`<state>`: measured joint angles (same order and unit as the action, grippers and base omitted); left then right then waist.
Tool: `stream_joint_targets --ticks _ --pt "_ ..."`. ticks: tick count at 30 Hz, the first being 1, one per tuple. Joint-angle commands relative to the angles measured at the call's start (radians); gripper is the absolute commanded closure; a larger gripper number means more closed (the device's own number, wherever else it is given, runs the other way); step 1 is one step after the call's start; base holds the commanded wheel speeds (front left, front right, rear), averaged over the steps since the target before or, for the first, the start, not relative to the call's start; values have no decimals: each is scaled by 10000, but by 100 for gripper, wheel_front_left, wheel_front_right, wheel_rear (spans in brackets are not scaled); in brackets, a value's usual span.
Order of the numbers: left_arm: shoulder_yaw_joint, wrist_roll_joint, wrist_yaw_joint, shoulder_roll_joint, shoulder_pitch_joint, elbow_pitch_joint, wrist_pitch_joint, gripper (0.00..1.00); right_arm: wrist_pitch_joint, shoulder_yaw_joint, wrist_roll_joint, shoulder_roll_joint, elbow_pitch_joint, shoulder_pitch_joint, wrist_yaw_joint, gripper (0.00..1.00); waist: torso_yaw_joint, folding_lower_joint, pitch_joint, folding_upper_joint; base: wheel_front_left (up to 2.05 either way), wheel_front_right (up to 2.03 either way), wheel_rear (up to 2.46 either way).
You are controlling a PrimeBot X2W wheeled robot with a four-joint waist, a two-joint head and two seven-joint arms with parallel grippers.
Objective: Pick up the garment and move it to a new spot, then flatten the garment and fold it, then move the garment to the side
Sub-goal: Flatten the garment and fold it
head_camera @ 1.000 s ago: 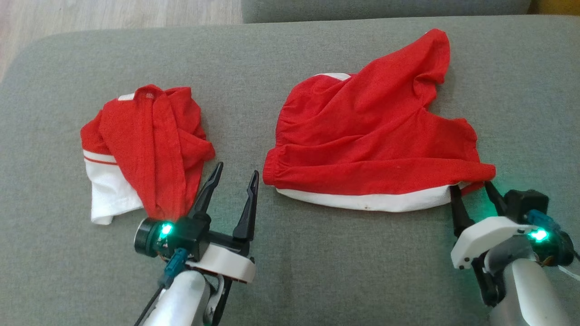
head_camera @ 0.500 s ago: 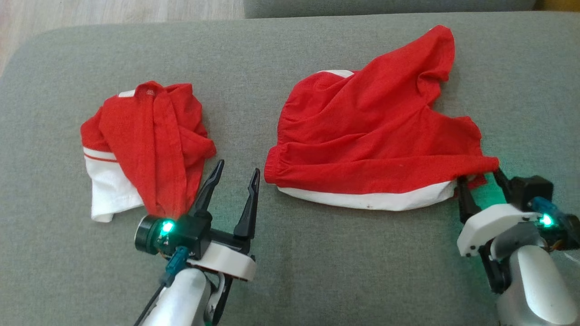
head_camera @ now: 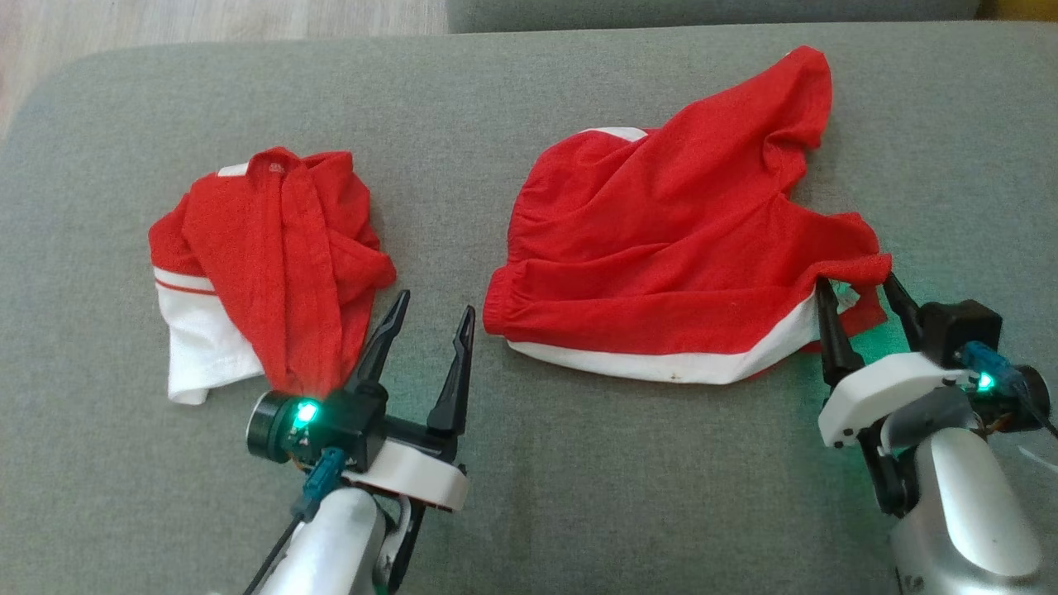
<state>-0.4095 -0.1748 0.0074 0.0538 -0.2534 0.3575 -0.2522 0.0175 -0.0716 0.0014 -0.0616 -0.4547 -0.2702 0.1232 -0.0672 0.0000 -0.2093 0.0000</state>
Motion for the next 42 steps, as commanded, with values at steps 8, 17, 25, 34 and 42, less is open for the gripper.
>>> stream_joint_targets --ticks 8,17,25,34,42 --pt "329 105 -27 1 -354 -220 -95 0 -191 599 406 -86 218 -215 75 0 3 0 41 0 0 0 0" --pt "267 95 -44 -9 -357 -186 -95 0 -568 424 330 -206 -420 -492 75 0 -42 0 65 0 0 0 0" --pt "263 80 -24 -15 -329 -172 -95 0 -687 487 320 -232 -901 -599 75 0 -123 0 118 0 0 0 0" --pt "316 103 1 -14 -197 -168 -95 0 -545 676 518 -359 -813 -371 75 100 35 0 328 0 0 0 0" --pt "389 89 15 -2 -38 -174 -95 0 -530 266 495 -338 294 496 75 100 347 0 652 0 0 0 0"
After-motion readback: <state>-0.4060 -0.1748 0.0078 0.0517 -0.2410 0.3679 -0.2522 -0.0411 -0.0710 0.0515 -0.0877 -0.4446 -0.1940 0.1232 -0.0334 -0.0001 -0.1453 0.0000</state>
